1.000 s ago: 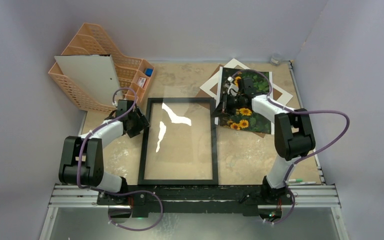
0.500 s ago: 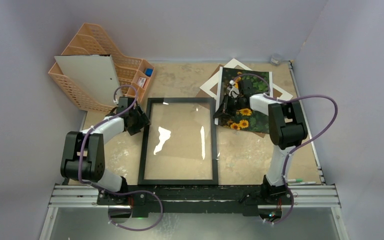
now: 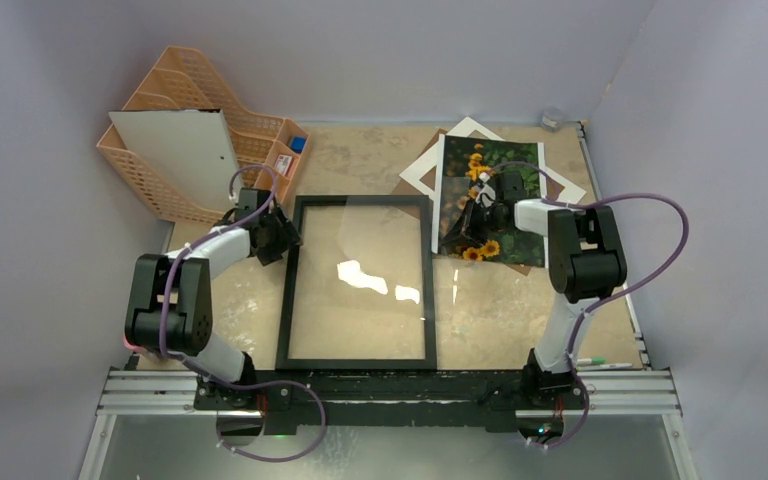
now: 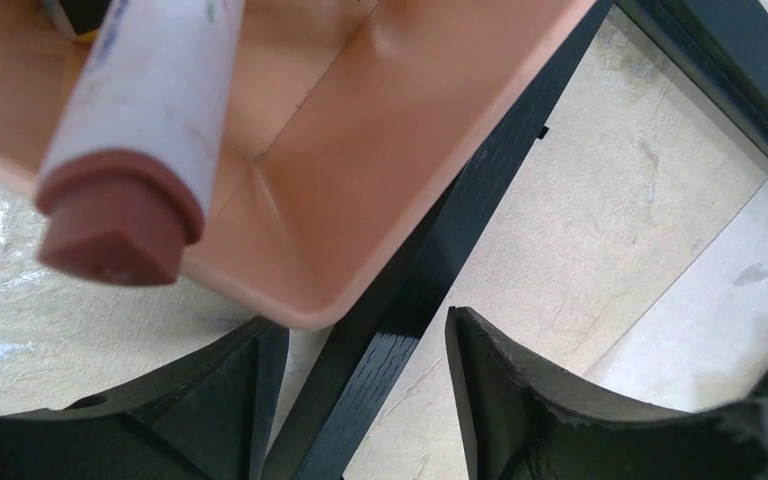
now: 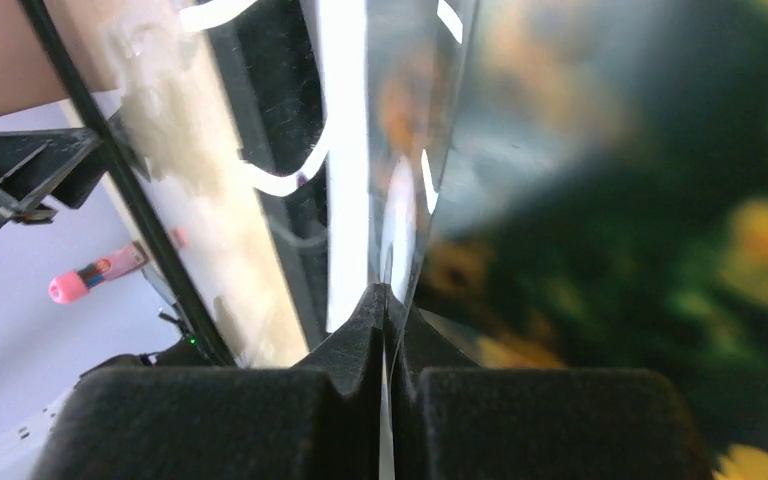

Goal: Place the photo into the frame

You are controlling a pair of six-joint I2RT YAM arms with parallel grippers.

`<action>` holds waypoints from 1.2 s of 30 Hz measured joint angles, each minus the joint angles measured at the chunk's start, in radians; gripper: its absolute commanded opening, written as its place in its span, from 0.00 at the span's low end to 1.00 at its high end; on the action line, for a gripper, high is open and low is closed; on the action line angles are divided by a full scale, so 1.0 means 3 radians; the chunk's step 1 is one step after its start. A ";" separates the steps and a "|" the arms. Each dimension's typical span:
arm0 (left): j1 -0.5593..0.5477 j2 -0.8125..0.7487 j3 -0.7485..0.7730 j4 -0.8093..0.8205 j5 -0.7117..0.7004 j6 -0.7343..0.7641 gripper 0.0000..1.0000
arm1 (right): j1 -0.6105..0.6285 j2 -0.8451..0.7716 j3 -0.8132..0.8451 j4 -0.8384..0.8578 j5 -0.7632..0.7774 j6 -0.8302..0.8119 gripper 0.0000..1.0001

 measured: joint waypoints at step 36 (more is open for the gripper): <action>-0.0393 0.0516 0.0497 0.0086 -0.0137 -0.0189 0.08 | -0.0074 -0.0779 0.1534 -0.0434 -0.0080 0.0131 0.00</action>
